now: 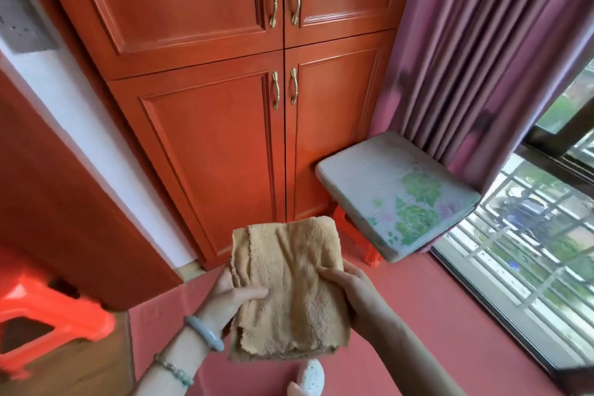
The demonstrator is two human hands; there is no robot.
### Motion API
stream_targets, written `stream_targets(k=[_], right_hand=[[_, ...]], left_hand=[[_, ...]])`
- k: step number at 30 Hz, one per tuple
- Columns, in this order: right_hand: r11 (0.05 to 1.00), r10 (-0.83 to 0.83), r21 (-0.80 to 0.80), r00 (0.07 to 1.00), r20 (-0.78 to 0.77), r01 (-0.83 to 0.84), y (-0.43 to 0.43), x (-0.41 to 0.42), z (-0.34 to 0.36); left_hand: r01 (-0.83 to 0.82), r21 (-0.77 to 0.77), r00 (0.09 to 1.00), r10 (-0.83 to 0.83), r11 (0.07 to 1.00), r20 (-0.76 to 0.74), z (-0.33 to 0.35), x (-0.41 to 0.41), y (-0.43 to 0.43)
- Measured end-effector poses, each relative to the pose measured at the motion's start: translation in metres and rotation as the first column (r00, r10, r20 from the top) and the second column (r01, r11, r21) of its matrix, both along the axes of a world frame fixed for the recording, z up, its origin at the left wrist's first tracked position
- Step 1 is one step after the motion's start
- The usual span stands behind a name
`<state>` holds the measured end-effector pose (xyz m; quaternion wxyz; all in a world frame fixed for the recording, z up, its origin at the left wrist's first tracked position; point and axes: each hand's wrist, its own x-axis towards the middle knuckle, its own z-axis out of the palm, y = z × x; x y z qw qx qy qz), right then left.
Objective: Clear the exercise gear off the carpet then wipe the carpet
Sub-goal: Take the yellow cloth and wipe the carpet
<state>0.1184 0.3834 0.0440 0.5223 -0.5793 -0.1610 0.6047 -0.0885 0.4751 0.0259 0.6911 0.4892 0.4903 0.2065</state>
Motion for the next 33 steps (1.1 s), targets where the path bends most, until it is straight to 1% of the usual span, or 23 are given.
stream_targets(k=[3, 5, 9, 12, 15, 18, 22, 26, 28, 31, 33], right_hand=[[0.996, -0.064, 0.055, 0.998, -0.012, 0.065, 0.025, 0.029, -0.003], [0.991, -0.092, 0.09, 0.995, -0.031, 0.095, 0.043, 0.05, -0.001], [0.982, -0.145, 0.108, 0.987, -0.068, 0.152, 0.075, 0.094, 0.0], [0.981, -0.167, 0.095, 0.985, -0.048, 0.171, 0.095, 0.123, -0.001], [0.976, -0.202, 0.079, 0.979, -0.023, 0.203, 0.11, 0.145, -0.004], [0.966, -0.248, 0.074, 0.968, -0.03, 0.249, 0.124, 0.166, -0.007], [0.936, -0.343, 0.078, 0.939, -0.037, 0.345, 0.145, 0.2, -0.016], [0.882, -0.466, 0.072, 0.884, -0.015, 0.466, 0.174, 0.232, -0.028], [0.843, -0.536, 0.061, 0.844, -0.006, 0.535, 0.192, 0.246, -0.032], [0.788, -0.615, 0.029, 0.788, 0.014, 0.615, 0.217, 0.266, -0.04], [0.742, -0.671, 0.004, 0.742, 0.002, 0.671, 0.228, 0.277, -0.047]], left_hand=[[-0.05, 0.046, 0.998, 0.052, 0.998, -0.028, 0.009, 0.035, 0.035], [-0.036, 0.076, 0.999, 0.037, 0.996, -0.018, 0.016, 0.06, 0.06], [0.072, 0.103, 0.997, -0.073, 0.992, 0.003, 0.025, 0.109, 0.107], [0.125, 0.116, 0.99, -0.131, 0.985, 0.046, 0.028, 0.139, 0.133], [0.197, 0.079, 0.979, -0.201, 0.977, 0.036, 0.024, 0.162, 0.157], [0.286, 0.074, 0.957, -0.289, 0.956, 0.034, 0.02, 0.19, 0.187], [0.433, -0.008, 0.9, -0.432, 0.901, 0.056, 0.004, 0.236, 0.238], [0.597, -0.008, 0.801, -0.596, 0.802, 0.054, -0.011, 0.296, 0.292], [0.663, -0.038, 0.748, -0.66, 0.747, 0.075, -0.017, 0.329, 0.32], [0.736, -0.075, 0.677, -0.731, 0.673, 0.084, -0.025, 0.378, 0.358], [0.748, -0.075, 0.664, -0.744, 0.66, 0.07, -0.028, 0.406, 0.378]])
